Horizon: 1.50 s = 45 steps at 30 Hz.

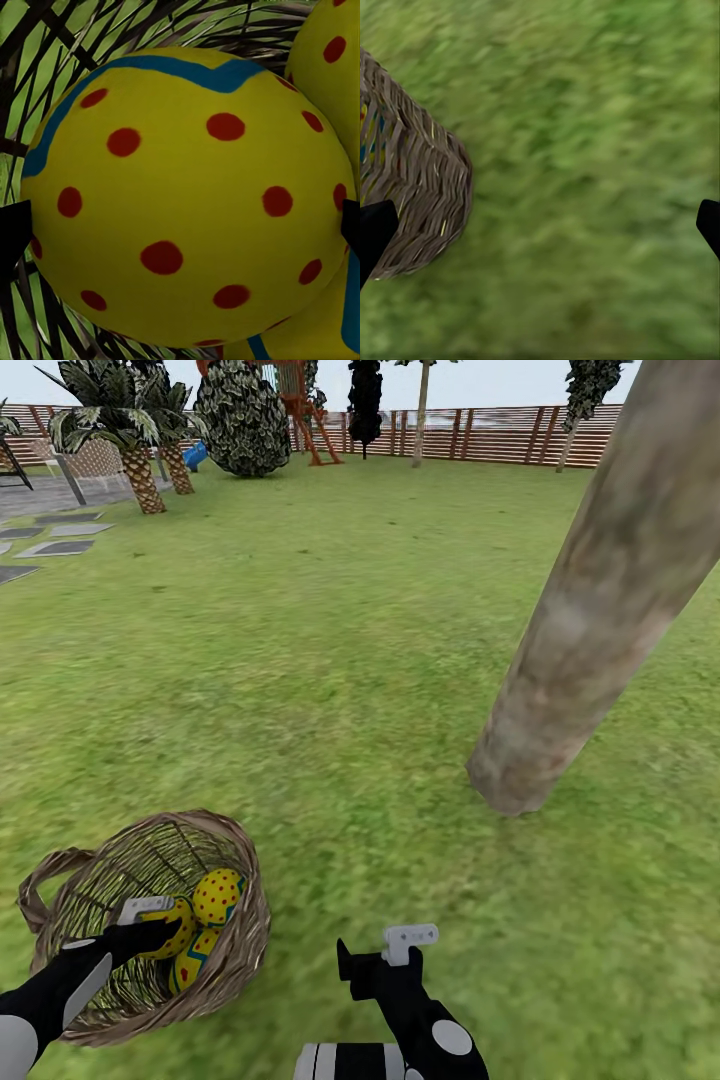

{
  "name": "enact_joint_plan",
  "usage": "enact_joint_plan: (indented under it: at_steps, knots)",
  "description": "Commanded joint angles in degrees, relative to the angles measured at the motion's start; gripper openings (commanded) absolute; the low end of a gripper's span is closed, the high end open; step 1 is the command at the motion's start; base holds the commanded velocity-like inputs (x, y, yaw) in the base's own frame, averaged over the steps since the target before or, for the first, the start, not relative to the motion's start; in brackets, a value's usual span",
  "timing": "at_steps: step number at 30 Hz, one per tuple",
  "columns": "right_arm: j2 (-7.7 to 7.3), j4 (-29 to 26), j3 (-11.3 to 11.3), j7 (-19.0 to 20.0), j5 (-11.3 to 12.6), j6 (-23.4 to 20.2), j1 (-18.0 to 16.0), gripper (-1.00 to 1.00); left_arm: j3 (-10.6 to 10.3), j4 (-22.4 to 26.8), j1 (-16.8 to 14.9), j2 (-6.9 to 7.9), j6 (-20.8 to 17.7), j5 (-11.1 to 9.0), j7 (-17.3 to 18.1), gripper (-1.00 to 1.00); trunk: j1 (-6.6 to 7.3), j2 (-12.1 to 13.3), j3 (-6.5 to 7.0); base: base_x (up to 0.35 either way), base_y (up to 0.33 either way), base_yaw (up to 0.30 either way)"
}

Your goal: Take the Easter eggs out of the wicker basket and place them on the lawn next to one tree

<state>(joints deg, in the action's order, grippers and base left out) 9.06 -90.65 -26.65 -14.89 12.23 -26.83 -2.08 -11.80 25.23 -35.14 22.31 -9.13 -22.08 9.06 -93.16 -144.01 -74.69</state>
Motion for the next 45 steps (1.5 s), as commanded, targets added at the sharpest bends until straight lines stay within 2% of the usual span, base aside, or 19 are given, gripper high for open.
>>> enact_joint_plan:
  at_steps: [1, 4, 12, 17, 23, 26, 30, 36, 45]
  knots:
    - [-0.01, -0.10, -0.11, -0.57, 0.61, -0.16, -0.05, 1.00, -0.61, -0.80, 0.08, 0.02, -0.31, -0.60, 0.36, -1.00, -0.01, -0.01, -0.05, 0.000, 0.000, 0.000]
    - [-0.01, -0.08, -0.13, -0.56, 0.61, -0.17, -0.04, 1.00, -0.61, -0.80, 0.08, 0.02, -0.35, -0.60, 0.35, -1.00, 0.04, 0.02, 0.39, 0.000, 0.000, 0.000]
    - [-0.01, -0.09, -0.08, -0.56, 0.61, -0.17, -0.07, 1.00, -0.59, -0.80, 0.08, 0.02, -0.37, -0.60, 0.34, -1.00, 0.04, 0.02, 0.39, 0.000, 0.000, 0.000]
    - [-0.01, -0.06, -0.10, -0.54, 0.61, -0.17, -0.05, 1.00, -0.67, -0.80, 0.08, 0.02, -0.39, -0.60, 0.39, -1.00, 0.17, 0.09, 1.50, 0.000, 0.000, 0.000]
    - [-0.01, -0.05, -0.11, -0.51, 0.62, -0.24, -0.07, 1.00, -0.66, -0.80, 0.08, 0.02, -0.40, -0.60, 0.40, -1.00, 0.17, 0.09, 1.50, 0.000, 0.000, 0.000]
    - [-0.01, -0.05, -0.09, -0.54, 0.62, -0.24, -0.07, 1.00, -0.66, -0.80, 0.08, 0.02, -0.45, -0.60, 0.42, -1.00, 0.25, 0.13, 2.16, 0.000, 0.000, 0.000]
    - [-0.01, -0.05, -0.07, -0.57, 0.62, -0.24, -0.10, 1.00, -0.68, -0.80, 0.08, 0.02, -0.45, -0.60, 0.43, -1.00, 0.25, 0.13, 2.16, 0.000, 0.000, 0.000]
    - [-0.01, -0.05, -0.07, -0.58, 0.68, -0.24, -0.11, 1.00, -0.68, -0.80, 0.08, 0.02, -0.45, -0.60, 0.43, -1.00, 0.38, 0.19, 3.27, 0.000, 0.000, 0.000]
    - [-0.01, -0.05, -0.07, -0.58, 0.69, -0.24, -0.11, 1.00, -0.70, -0.80, 0.08, 0.02, -0.67, -0.53, 0.44, -1.00, 0.38, 0.19, 3.27, 0.000, 0.000, 0.000]
